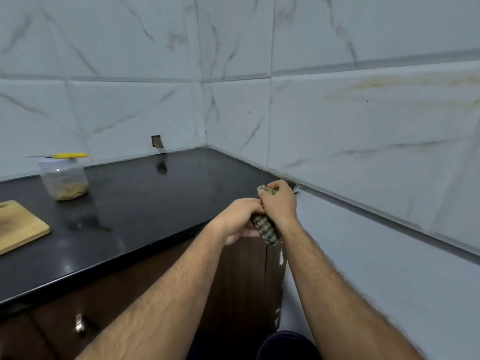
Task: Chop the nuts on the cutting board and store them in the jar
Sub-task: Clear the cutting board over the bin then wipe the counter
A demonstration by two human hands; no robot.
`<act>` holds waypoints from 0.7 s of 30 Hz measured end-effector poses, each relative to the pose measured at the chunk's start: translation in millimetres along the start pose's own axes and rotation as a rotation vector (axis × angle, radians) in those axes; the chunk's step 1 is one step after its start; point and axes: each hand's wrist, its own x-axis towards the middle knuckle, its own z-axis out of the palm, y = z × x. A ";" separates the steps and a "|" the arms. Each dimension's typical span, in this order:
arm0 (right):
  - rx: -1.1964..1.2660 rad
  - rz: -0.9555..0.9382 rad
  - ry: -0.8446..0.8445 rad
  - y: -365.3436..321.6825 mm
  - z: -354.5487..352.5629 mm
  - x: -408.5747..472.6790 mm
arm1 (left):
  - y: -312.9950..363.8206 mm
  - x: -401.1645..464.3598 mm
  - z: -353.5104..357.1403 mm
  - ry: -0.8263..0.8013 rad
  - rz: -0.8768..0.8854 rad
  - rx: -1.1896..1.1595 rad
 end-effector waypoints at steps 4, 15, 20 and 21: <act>0.127 -0.086 -0.172 -42.9 11.8 -4.4 | 3.3 -6.0 -18.3 0.095 0.057 -0.136; 0.420 0.136 -0.627 -115.0 90.2 -20.1 | 33.2 -38.3 -130.8 0.584 0.255 -0.352; 0.600 0.262 -0.720 -132.7 144.7 -19.6 | 25.9 -43.9 -189.8 0.705 0.200 -0.279; 0.608 0.269 -0.710 -133.7 150.6 -18.2 | 23.1 -43.1 -196.6 0.716 0.182 -0.253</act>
